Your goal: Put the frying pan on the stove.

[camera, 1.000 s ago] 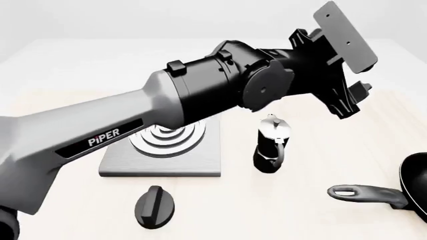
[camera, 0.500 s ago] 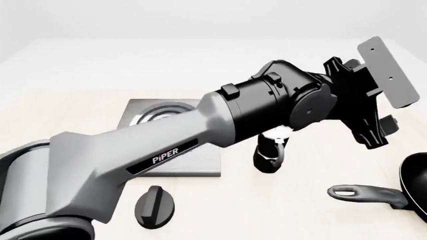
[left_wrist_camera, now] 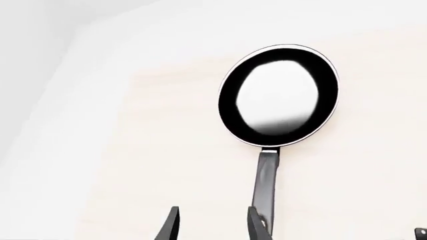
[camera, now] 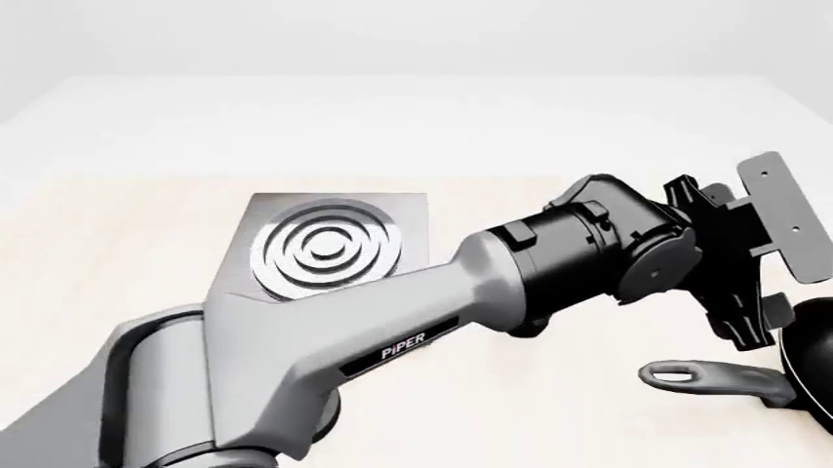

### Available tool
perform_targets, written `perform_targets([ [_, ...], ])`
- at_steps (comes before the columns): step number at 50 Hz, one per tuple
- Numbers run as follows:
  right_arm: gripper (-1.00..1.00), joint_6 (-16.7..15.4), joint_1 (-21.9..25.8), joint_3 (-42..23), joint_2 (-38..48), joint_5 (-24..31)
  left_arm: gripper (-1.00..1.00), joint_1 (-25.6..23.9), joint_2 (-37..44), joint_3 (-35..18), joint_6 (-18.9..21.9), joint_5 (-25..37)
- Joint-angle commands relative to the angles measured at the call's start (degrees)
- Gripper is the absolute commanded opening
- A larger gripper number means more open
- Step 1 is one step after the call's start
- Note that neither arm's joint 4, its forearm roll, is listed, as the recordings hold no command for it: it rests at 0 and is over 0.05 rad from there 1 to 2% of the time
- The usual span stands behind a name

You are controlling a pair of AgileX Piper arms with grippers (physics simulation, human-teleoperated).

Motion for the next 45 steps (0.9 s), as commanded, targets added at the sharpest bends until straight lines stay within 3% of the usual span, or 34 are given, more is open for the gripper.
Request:
perform_targets([
  [1, 1.0, 0.12, 0.11, -0.03, 0.0, 0.0, 1.0, -0.61, 4.09, -3.05, -0.26, 1.59],
  [21, 1.0, 0.16, 0.47, 0.01, 0.0, 0.0, 1.0, -0.23, 10.63, -8.7, -1.14, 2.89],
  [45, 1.0, 0.48, 0.45, 0.21, 0.0, 0.0, 1.0, -1.57, 12.1, -4.47, -3.23, -1.42],
])
